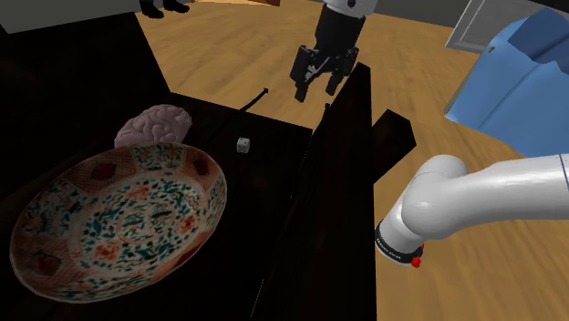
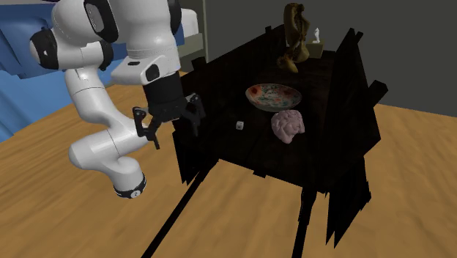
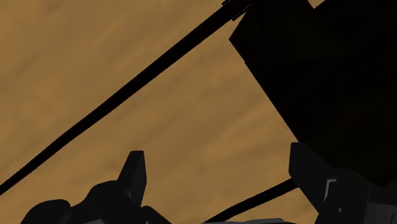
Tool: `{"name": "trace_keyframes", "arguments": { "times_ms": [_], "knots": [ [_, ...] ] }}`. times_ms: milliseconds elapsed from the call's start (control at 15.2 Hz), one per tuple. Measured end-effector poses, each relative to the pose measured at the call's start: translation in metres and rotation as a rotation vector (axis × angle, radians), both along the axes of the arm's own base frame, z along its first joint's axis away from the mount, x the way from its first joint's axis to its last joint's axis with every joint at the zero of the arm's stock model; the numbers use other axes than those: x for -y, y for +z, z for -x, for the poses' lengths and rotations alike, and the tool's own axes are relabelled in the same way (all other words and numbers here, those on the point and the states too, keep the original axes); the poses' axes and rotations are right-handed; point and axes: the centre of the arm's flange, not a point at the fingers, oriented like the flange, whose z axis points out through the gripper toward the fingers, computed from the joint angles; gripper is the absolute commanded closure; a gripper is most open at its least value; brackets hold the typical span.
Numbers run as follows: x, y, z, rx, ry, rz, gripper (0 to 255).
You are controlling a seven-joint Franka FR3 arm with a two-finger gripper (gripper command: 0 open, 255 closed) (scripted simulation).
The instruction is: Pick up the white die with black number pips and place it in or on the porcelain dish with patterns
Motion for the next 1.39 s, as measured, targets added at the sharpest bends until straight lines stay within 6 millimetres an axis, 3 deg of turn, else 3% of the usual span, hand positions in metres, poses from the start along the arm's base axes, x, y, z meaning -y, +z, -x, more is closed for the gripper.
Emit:
{"name": "trace_keyframes", "arguments": {
  "times_ms": [660,924,1056,1386],
  "knots": [
    [-0.135,0.007,-0.007,-0.067,-0.164,0.013,0],
    [-0.187,0.007,-0.021,-0.094,-0.229,0.019,0],
    [-0.198,0.002,-0.022,-0.100,-0.243,0.019,0],
    [-0.200,-0.023,-0.023,-0.102,-0.248,0.019,0]
  ]
}}
